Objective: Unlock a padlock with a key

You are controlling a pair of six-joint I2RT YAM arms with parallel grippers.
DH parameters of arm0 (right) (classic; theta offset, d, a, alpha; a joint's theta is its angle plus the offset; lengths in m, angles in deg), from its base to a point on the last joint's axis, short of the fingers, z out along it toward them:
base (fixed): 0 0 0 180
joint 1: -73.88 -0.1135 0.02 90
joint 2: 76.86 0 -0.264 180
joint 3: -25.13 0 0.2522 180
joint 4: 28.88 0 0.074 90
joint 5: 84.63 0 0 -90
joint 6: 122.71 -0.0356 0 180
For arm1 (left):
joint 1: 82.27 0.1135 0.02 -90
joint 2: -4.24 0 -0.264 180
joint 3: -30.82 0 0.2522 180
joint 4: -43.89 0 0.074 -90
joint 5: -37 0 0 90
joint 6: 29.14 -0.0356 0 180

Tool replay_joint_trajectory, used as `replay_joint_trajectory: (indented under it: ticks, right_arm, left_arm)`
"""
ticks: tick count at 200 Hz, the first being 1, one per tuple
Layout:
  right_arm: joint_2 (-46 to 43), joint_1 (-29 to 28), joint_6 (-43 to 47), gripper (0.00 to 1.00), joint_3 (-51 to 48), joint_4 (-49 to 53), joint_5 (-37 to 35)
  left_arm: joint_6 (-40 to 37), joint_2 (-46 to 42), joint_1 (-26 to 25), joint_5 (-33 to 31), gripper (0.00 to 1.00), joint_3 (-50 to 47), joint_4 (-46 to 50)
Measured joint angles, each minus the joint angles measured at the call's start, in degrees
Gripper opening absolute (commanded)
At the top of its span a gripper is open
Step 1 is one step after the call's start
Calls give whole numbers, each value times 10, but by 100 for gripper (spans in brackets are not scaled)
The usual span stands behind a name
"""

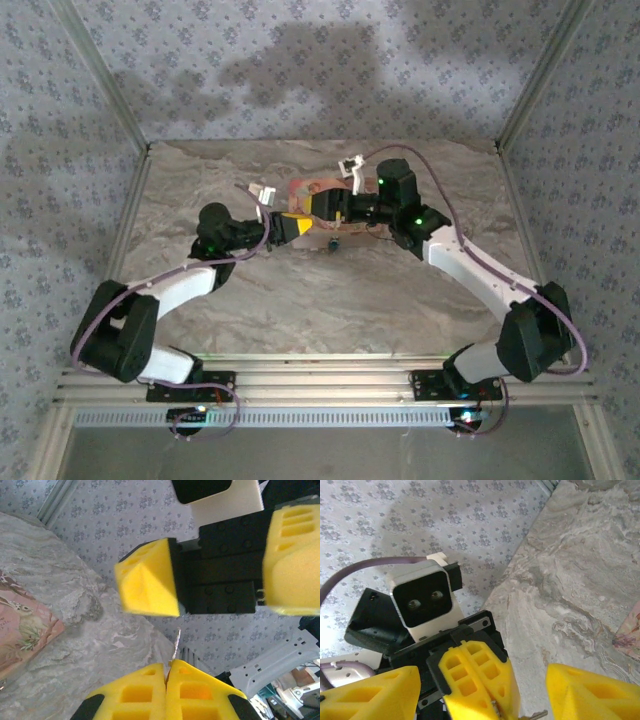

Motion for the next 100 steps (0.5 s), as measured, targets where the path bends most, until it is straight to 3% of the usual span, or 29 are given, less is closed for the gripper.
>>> replay_joint_trajectory:
  ticks: [49, 100]
  right_arm:
    - [-39, -9, 33, 55, 0, 30, -9]
    - [-26, -34, 63, 52, 0, 61, -39]
  left_arm:
    - [-40, -14, 4, 6, 0, 16, 75]
    - [-47, -29, 4, 17, 0, 16, 103]
